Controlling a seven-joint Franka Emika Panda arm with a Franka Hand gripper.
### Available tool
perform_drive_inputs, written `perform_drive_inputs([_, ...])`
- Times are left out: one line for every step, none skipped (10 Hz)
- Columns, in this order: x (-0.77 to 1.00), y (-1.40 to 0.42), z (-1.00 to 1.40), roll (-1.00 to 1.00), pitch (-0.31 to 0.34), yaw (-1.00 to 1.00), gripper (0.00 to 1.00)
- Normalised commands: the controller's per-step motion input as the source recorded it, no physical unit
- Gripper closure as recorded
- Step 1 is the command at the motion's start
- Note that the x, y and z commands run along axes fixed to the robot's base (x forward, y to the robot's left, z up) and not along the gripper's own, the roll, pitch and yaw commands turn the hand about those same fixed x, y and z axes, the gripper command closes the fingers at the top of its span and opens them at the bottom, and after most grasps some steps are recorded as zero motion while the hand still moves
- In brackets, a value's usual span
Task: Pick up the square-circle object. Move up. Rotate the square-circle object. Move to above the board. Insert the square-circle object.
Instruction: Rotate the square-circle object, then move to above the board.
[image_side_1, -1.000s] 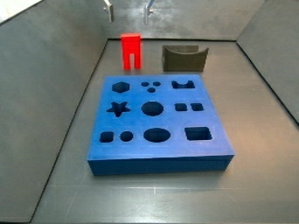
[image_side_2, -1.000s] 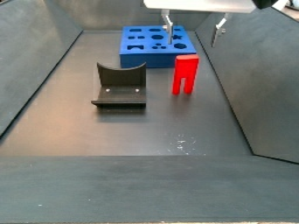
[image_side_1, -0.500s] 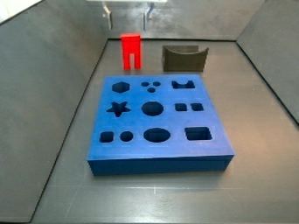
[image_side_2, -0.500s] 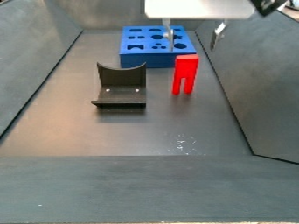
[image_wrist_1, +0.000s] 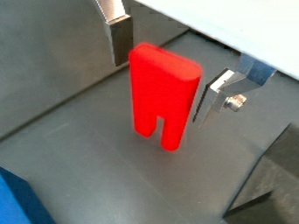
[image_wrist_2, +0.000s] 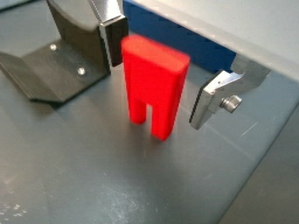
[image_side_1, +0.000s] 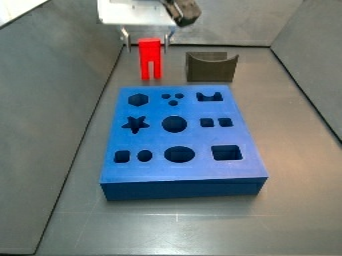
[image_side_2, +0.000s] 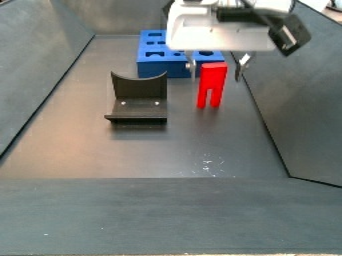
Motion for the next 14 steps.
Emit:
perform_drive_inputs([0.04, 0.0, -0.21, -0.09, -0.026, 0.02, 0.0])
perform_drive_inputs([0.0, 0.0, 0.0, -0.1, -0.023, 0.03, 1.0])
perform_drive_inputs([0.11, 0.08, 1.0, -0.24, -0.153, -0.01, 1.0])
perform_drive_inputs([0.1, 0.08, 1.0, -0.24, -0.128, -0.01, 1.0])
perform_drive_inputs([0.09, 0.07, 1.0, -0.24, -0.078, -0.02, 1.0])
perform_drive_inputs([0.09, 0.07, 1.0, -0.23, -0.037, -0.02, 1.0])
perform_drive_inputs([0.08, 0.07, 1.0, -0.22, -0.007, -0.02, 1.0])
perform_drive_inputs([0.08, 0.07, 1.0, -0.21, 0.02, -0.02, 1.0])
perform_drive_inputs([0.08, 0.07, 1.0, -0.2, 0.05, -0.03, 1.0])
perform_drive_inputs([0.08, 0.07, 1.0, -0.19, 0.06, -0.03, 1.0])
perform_drive_inputs([0.08, 0.07, 1.0, -0.18, 0.068, -0.03, 1.0])
perform_drive_inputs([0.07, 0.07, 1.0, -0.17, 0.071, -0.03, 1.0])
perform_drive_inputs([0.07, 0.07, 1.0, -0.16, 0.073, -0.03, 1.0])
perform_drive_inputs([0.07, 0.07, 1.0, -0.14, 0.076, -0.03, 1.0])
